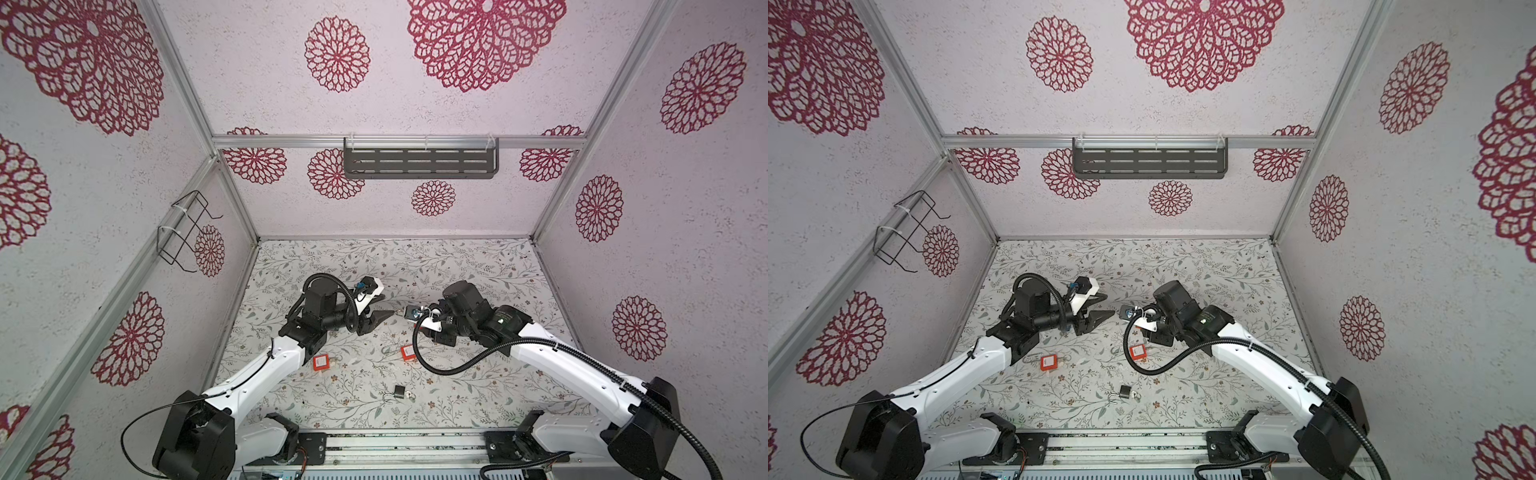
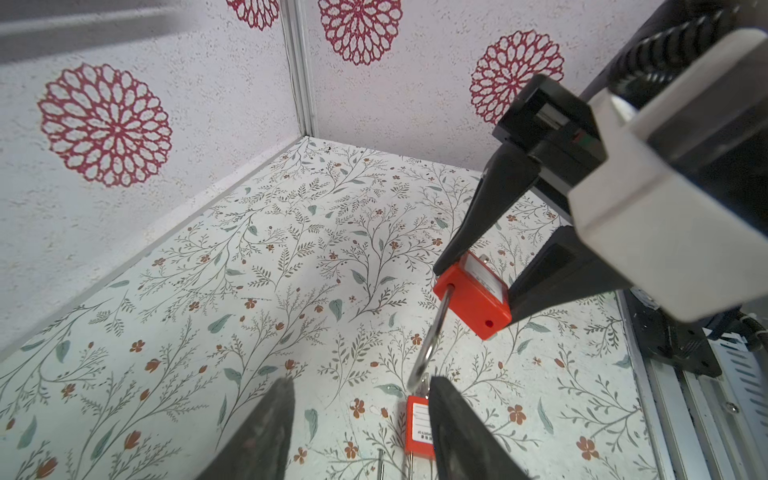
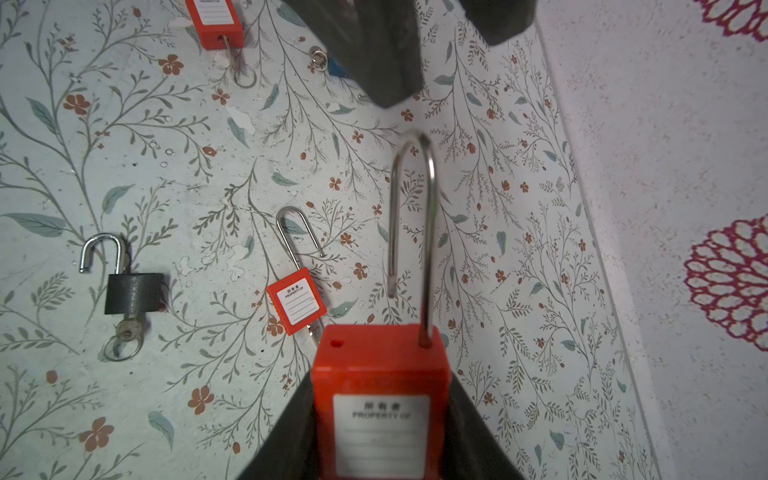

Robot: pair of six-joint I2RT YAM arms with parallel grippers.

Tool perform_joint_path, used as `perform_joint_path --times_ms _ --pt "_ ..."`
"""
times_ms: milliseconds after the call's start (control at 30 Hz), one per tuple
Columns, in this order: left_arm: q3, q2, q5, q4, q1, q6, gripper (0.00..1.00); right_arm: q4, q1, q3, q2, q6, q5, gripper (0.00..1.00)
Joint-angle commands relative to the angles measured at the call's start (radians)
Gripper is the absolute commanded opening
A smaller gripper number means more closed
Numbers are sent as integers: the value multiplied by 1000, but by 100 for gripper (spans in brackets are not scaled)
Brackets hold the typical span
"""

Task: Lock with the key

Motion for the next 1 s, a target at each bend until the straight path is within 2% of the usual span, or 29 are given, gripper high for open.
perform_joint_path --times_ms 0,600,833,967 --pt "-3 -12 -4 1 -10 28 56 22 12 6 -29 3 -15 28" --pt "43 23 65 -59 -26 82 44 20 27 8 -30 -5 -1 28" --pt "44 26 73 -68 -27 90 43 20 29 3 -33 -5 4 28" --pt "44 26 77 -78 -31 102 46 22 31 3 -32 -7 8 28"
